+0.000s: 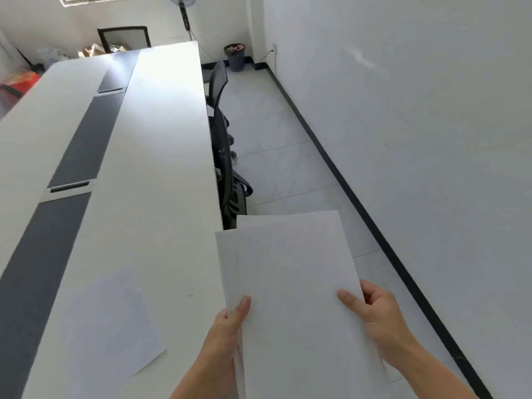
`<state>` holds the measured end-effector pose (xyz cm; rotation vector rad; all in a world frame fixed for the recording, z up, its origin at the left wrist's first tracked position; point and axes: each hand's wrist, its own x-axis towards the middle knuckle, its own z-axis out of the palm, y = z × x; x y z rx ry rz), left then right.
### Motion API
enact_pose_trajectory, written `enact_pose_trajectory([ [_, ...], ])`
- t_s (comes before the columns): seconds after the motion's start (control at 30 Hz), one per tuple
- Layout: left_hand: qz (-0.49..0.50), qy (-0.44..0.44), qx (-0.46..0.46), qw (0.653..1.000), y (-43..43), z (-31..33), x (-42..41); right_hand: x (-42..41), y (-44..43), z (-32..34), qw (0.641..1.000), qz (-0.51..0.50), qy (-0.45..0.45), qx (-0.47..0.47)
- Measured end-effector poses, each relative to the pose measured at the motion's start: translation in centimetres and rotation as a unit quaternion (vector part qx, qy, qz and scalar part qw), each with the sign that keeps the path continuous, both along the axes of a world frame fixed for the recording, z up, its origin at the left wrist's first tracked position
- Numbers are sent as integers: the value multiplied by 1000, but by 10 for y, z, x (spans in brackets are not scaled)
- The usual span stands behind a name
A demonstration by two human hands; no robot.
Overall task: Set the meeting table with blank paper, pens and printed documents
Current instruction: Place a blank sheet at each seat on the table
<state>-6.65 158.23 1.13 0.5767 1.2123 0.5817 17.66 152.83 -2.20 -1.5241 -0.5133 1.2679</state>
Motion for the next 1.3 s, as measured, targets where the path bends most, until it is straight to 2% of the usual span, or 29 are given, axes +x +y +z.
enact_pose_trajectory([
  [0.1,-20,-5,-6,1000,25,-4,25,26,22,-3,999,-44,0,15],
  [0.43,-31,-49,-25,998,175,-20,127,127,153,1,999,-44,12,-16],
  [0.57,-45,-63,7,997,249,-4,152,163,218,14,998,-43,39,2],
  [0.77,3,-47,28,998,326,0,171,189,300,1,993,-39,113,-17],
  [1.03,119,14,67,991,423,-8,204,235,452,-20,986,107,106,-76],
  [1.3,315,84,69,943,494,9,233,259,625,-8,948,290,80,-108],
])
